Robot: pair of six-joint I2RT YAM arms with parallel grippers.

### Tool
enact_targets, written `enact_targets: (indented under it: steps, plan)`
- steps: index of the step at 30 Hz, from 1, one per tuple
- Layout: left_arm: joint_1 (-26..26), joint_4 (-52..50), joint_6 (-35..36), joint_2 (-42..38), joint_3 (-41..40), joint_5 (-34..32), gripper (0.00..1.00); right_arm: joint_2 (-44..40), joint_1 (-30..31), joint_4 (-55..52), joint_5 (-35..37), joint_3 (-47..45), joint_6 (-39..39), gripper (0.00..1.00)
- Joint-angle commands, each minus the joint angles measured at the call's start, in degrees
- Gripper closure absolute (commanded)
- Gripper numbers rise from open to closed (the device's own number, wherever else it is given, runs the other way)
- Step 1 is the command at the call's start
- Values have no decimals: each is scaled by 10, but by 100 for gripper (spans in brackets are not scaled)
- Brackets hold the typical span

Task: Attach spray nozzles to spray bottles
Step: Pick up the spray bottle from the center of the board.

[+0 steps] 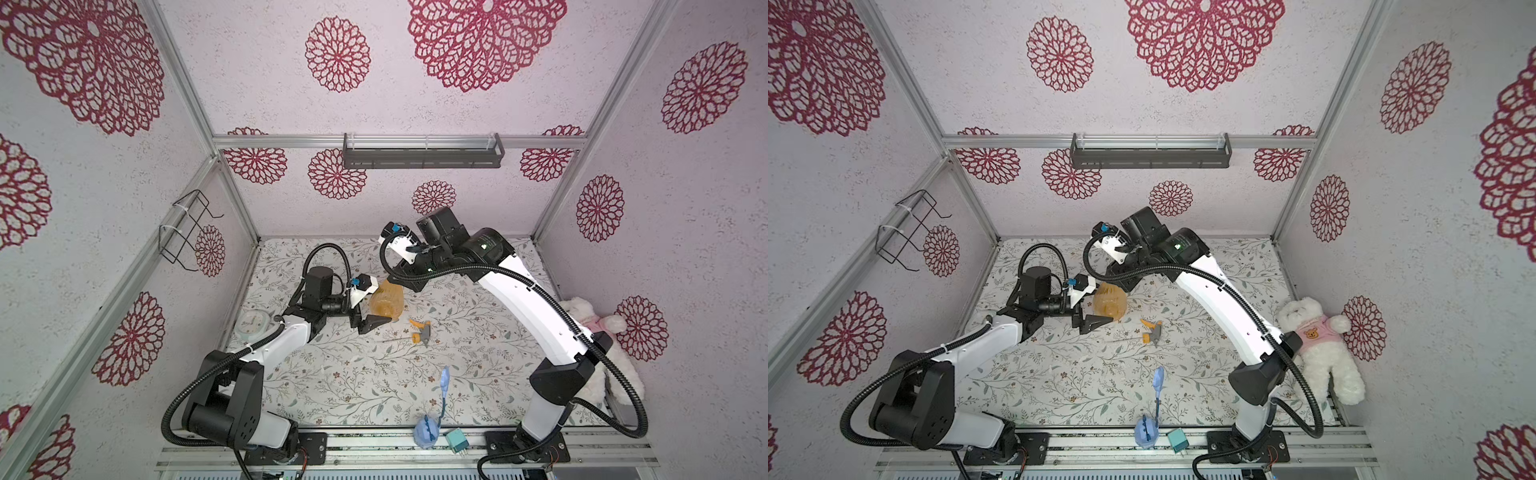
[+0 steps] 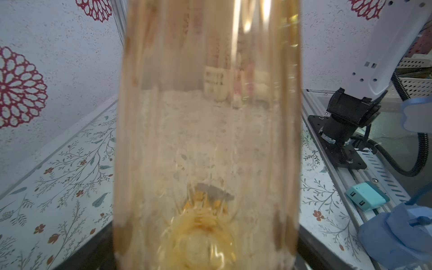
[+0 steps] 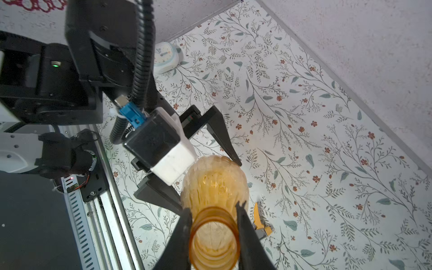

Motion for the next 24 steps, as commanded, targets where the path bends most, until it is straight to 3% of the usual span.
enact_targets:
  steps: [1,9,17,24]
  plan:
    - [-15,19,30,5,14,7,3,-43,30,36,-137,-11,0,100]
    - [-35,15,34,7,28,7,0,-72,29,71,-142,-68,-1,100]
    - [-38,-30,43,10,47,-18,29,-104,12,95,-141,-119,3,100]
    - [-40,-58,54,5,51,-48,43,-116,-1,104,-136,-149,4,100]
